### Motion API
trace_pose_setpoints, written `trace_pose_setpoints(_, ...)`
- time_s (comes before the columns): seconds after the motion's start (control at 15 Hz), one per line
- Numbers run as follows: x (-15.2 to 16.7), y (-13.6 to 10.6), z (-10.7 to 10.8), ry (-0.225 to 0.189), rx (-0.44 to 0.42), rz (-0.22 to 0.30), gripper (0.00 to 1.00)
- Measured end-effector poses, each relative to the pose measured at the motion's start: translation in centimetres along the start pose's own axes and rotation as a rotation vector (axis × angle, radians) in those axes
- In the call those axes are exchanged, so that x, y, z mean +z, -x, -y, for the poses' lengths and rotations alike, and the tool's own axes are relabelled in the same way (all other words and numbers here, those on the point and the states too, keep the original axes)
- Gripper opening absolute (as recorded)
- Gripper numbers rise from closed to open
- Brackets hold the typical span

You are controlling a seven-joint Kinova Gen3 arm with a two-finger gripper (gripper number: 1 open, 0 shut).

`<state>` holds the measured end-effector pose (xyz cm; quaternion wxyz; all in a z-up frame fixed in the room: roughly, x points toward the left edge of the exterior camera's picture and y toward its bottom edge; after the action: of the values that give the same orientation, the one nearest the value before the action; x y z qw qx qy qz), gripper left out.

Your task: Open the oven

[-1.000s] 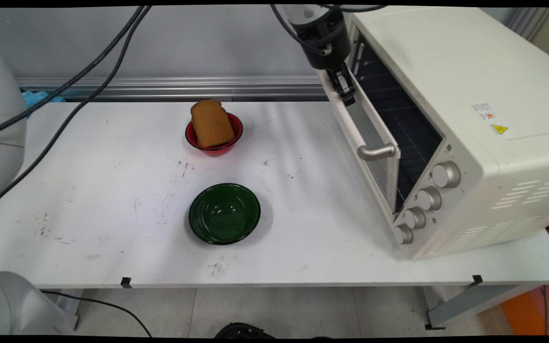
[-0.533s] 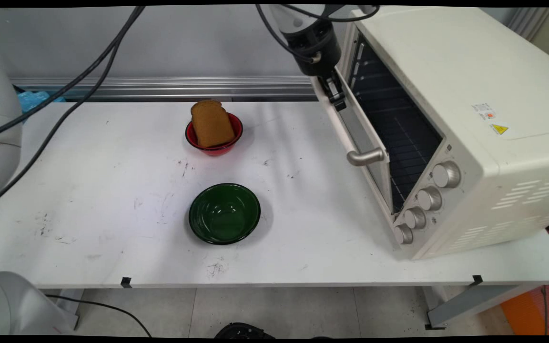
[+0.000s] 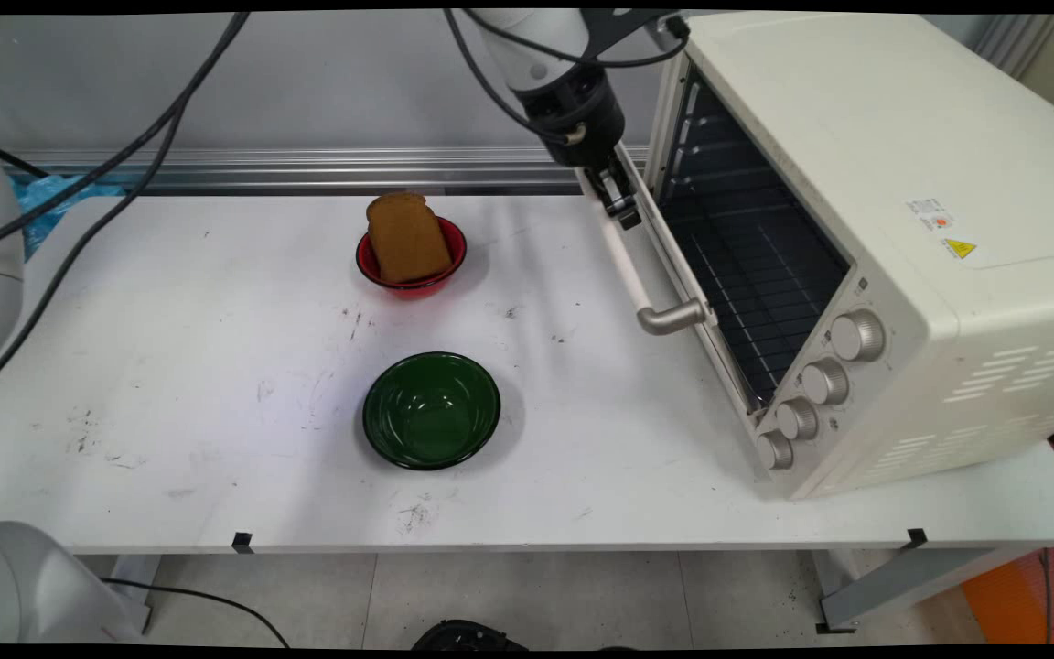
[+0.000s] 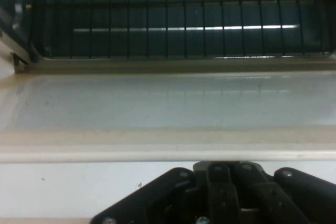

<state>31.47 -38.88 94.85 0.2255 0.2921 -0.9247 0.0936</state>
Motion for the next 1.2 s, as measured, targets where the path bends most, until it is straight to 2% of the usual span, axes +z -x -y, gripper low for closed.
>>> trace_pose_setpoints(1.2,2.2,6.6,-0.7,0.003,-0.003,-0.053,0.00)
